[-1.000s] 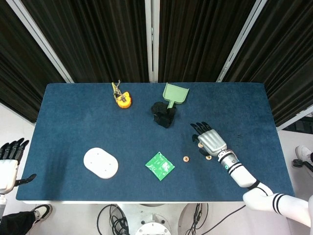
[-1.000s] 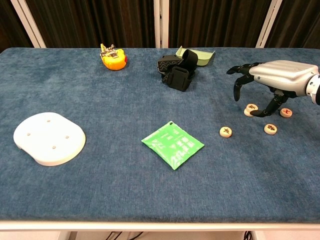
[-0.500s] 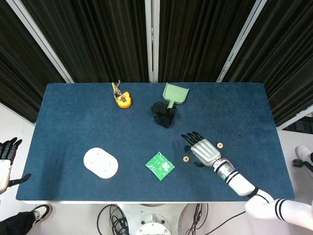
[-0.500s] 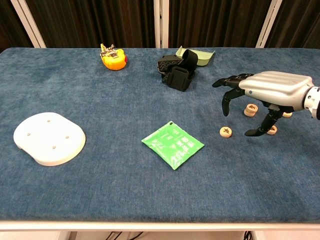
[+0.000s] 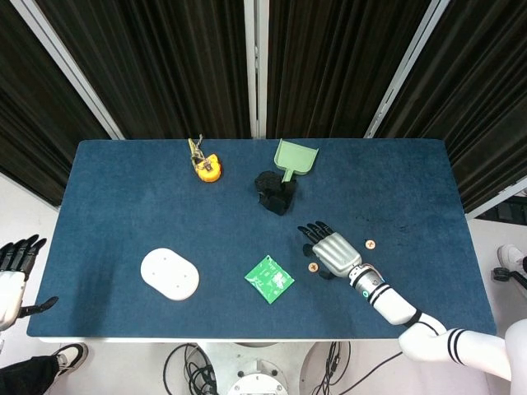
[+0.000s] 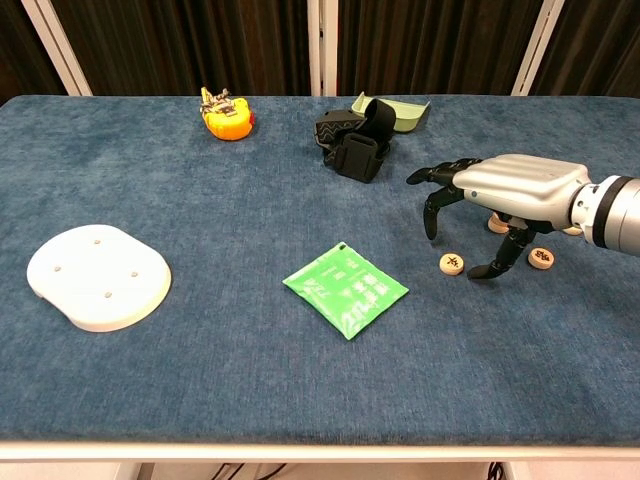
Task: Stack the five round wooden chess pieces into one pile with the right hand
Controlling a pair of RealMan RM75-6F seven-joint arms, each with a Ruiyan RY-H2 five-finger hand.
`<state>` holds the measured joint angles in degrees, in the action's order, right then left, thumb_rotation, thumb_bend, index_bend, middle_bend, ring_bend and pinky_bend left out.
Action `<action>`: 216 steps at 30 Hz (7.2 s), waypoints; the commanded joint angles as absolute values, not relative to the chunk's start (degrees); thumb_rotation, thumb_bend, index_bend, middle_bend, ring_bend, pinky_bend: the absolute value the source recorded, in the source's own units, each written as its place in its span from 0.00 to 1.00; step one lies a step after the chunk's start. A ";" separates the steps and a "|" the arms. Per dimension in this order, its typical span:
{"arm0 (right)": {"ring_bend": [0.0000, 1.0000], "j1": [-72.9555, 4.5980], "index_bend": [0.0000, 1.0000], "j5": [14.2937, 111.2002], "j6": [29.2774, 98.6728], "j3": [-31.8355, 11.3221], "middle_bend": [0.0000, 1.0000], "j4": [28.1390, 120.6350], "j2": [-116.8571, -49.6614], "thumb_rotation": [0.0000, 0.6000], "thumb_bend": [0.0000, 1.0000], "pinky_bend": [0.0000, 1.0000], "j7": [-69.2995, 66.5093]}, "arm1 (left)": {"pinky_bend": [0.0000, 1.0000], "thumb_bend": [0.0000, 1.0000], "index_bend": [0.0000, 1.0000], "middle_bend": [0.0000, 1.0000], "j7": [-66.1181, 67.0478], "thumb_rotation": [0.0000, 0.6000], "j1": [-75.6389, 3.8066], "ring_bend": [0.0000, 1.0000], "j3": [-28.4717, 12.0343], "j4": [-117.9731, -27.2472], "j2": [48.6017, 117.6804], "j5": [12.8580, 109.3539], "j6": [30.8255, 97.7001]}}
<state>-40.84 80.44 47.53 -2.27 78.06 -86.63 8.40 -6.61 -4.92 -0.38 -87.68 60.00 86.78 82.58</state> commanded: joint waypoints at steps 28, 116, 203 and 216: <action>0.00 -41.13 0.48 79.18 46.59 -1.88 0.04 77.97 -87.24 1.00 0.27 0.00 9.96 | 0.00 0.07 0.00 0.00 -7.47 1.00 -5.02 0.00 -0.08 -87.91 59.53 86.90 82.22; 0.00 -39.16 0.38 74.44 48.16 -5.02 0.04 73.61 -82.61 1.00 0.27 0.00 6.94 | 0.00 0.07 0.00 0.00 -6.18 1.00 -5.42 0.00 -0.05 -88.11 59.82 85.82 80.91; 0.00 -38.18 0.33 71.92 43.97 -3.41 0.01 74.21 -81.35 1.00 0.93 0.00 5.96 | 0.00 0.07 0.00 0.00 -5.64 1.00 -5.83 0.00 0.10 -87.95 60.10 85.58 79.96; 0.00 -38.08 0.33 72.04 43.96 -3.31 0.01 74.68 -81.34 1.00 0.93 0.00 5.93 | 0.00 0.07 0.00 0.00 -5.73 1.00 -5.89 0.00 0.11 -87.90 60.12 85.55 79.86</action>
